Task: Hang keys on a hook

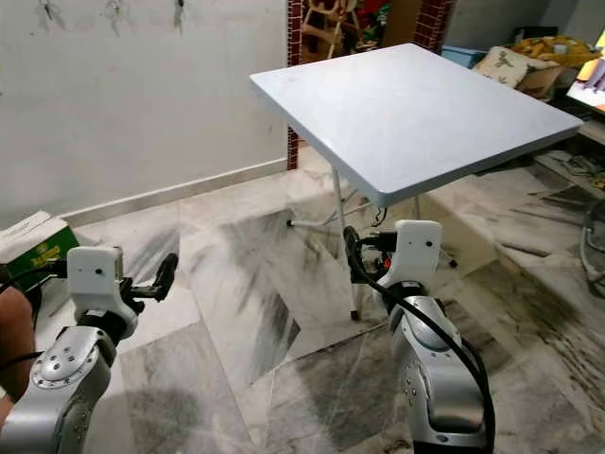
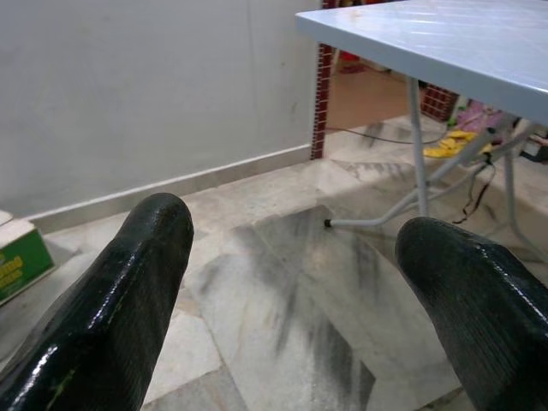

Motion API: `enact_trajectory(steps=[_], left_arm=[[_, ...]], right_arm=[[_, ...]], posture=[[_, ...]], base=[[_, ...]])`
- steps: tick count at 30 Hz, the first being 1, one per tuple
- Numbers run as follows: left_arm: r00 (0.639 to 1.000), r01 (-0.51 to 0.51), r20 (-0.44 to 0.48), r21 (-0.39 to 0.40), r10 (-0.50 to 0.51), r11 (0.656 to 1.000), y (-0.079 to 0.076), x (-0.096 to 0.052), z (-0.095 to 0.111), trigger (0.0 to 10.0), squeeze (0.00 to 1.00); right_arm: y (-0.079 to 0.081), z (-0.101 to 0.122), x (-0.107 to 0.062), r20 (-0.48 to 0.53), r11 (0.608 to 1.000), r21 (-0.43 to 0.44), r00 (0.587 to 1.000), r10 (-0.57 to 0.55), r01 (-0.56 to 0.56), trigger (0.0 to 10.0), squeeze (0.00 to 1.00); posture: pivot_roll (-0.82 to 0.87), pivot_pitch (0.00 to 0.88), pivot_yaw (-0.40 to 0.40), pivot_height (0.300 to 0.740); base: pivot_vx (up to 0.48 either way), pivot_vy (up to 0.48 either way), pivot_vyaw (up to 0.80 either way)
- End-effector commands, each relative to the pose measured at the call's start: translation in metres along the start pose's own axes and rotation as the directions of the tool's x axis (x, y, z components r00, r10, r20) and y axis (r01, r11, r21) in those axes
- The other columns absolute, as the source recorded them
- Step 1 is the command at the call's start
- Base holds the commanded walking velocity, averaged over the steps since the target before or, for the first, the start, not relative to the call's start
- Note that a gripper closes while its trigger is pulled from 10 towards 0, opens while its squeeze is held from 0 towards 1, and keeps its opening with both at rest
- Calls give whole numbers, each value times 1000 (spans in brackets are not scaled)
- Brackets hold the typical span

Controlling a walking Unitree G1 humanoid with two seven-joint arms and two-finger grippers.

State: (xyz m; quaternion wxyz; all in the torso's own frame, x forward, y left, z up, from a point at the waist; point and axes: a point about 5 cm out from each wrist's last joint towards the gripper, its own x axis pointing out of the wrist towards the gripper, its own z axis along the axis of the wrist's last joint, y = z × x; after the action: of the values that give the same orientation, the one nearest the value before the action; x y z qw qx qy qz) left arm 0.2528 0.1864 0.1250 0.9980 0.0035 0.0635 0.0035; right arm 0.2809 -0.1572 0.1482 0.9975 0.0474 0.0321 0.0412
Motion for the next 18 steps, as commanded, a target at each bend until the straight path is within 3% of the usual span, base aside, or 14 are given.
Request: enact_trajectory(steps=[1,11,18], left_arm=[[1000,-16,1,-4,16,1000,3,2,1,10000,0],[1000,-23,-6,-23,22,999,2,1,-2,10000,0],[1000,-27,-7,-55,26,998,5,1,-3,10000,0]], right_arm=[[-4,1,1,4,1000,-4,1000,-19,19,10000,0],[-4,0,-2,3,1000,0,1000,-24,24,10000,0],[-4,2,-2,10,1000,-1,1000,-24,24,10000,0]], posture=[[102,5,-14,740],[97,14,-12,740],[96,20,-14,740]], base=[[0,0,-800],[0,0,-800],[40,0,0]])
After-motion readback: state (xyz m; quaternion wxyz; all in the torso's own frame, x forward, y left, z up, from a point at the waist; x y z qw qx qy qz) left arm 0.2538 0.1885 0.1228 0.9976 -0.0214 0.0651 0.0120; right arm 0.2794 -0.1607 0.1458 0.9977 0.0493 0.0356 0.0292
